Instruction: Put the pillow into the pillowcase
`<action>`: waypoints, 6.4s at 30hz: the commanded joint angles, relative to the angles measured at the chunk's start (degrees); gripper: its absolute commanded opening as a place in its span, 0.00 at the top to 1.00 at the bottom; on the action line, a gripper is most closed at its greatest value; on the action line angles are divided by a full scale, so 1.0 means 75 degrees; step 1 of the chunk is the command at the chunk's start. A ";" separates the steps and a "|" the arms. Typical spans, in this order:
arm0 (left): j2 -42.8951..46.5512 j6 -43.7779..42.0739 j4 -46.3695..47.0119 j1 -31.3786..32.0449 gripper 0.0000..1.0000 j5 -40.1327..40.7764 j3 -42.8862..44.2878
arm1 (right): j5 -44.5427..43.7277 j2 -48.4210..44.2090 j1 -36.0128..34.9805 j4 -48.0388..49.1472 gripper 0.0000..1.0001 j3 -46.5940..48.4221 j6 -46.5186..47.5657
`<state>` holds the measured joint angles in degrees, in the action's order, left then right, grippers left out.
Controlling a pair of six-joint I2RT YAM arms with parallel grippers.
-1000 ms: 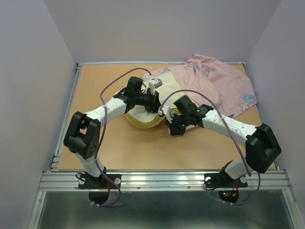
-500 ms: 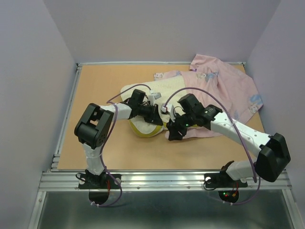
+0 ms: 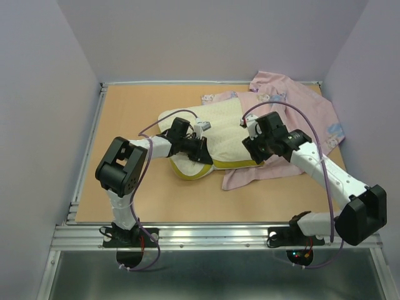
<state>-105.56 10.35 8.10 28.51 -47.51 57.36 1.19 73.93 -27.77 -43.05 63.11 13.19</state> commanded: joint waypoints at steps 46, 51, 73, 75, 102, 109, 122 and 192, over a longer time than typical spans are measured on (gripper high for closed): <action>0.2530 -0.5455 -0.4383 0.0347 0.64 -0.0148 0.0260 | 0.4156 0.1110 0.0678 -0.0578 0.18 0.2009 -0.0857; 0.2520 -0.6746 -0.5638 0.0195 0.31 -0.0228 0.1490 | 0.2645 0.2550 0.1346 -0.0109 0.20 0.3981 -0.0540; -0.1664 -0.6394 -0.4033 -0.1458 0.13 0.2584 0.5678 | 0.2618 0.6024 0.1324 0.0817 0.40 0.4257 -0.0621; -0.1722 -0.6512 -0.3997 -0.1446 0.13 0.2666 0.5303 | 0.2969 0.5262 0.1300 0.0970 0.41 0.3470 -0.0867; -0.0914 -0.7884 -0.3998 -0.1013 0.55 0.2232 0.3660 | 0.1246 0.8248 0.1347 0.1263 0.21 0.7511 -0.0399; -0.1031 -0.7989 -0.3892 -0.0931 0.50 0.2361 0.3602 | 0.1049 0.8611 0.1335 0.1380 0.16 0.7815 -0.0704; -0.0459 -0.7849 -0.2690 -0.0287 1.00 0.0992 0.3310 | 0.4114 0.8272 0.1242 0.1427 0.99 0.8517 -0.2153; -0.0609 -0.3173 -0.2473 0.3500 1.00 0.5622 0.2557 | 0.0181 0.6699 0.3351 0.0783 0.13 0.6546 -0.0130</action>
<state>-108.36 -13.34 -7.77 54.81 0.97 71.70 1.37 119.68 -2.59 -47.55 100.31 14.79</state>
